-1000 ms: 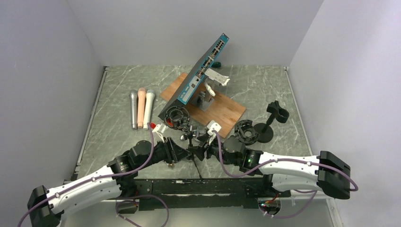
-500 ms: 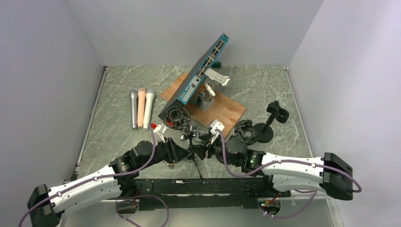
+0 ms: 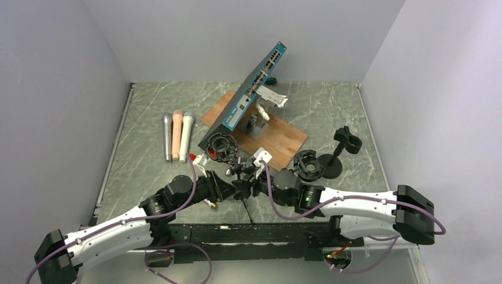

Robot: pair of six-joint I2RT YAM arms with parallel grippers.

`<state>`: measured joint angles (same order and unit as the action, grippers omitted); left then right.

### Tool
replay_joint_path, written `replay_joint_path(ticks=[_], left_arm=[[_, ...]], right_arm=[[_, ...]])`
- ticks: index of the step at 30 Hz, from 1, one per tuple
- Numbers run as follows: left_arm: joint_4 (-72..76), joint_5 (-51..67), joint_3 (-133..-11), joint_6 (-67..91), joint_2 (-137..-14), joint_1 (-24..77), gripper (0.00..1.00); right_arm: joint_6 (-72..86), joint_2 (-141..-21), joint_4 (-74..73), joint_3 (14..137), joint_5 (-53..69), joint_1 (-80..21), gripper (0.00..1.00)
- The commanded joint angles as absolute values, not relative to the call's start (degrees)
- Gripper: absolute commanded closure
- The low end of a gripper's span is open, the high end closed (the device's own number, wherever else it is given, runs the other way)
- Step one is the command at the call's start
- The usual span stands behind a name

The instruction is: Remove the microphone from the stand

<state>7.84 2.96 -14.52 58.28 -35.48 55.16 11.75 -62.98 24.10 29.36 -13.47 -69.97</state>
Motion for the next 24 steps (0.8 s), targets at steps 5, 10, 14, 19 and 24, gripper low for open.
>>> replay_joint_path(ticks=[5,10,14,19,24], left_arm=[[21.84,11.03,-9.42,64.44,-36.87,49.38,0.71],[33.90,15.00,-2.60,73.25,-38.75,46.50,0.93],[40.54,16.23,1.10,81.95,-40.19,45.81,1.00],[43.65,15.38,5.18,95.05,-39.18,45.83,1.00],[37.95,15.04,7.28,106.60,-36.24,45.88,1.00]], right_arm=[[10.00,-65.54,28.07,34.51,-15.78,-70.94,0.50],[7.05,-66.79,30.29,34.10,-15.37,-71.02,0.70],[4.83,-68.32,31.53,33.71,-14.63,-71.11,1.00],[4.13,-68.91,34.26,31.64,-13.65,-71.28,1.00],[3.42,-69.46,34.71,31.32,-12.88,-71.47,1.00]])
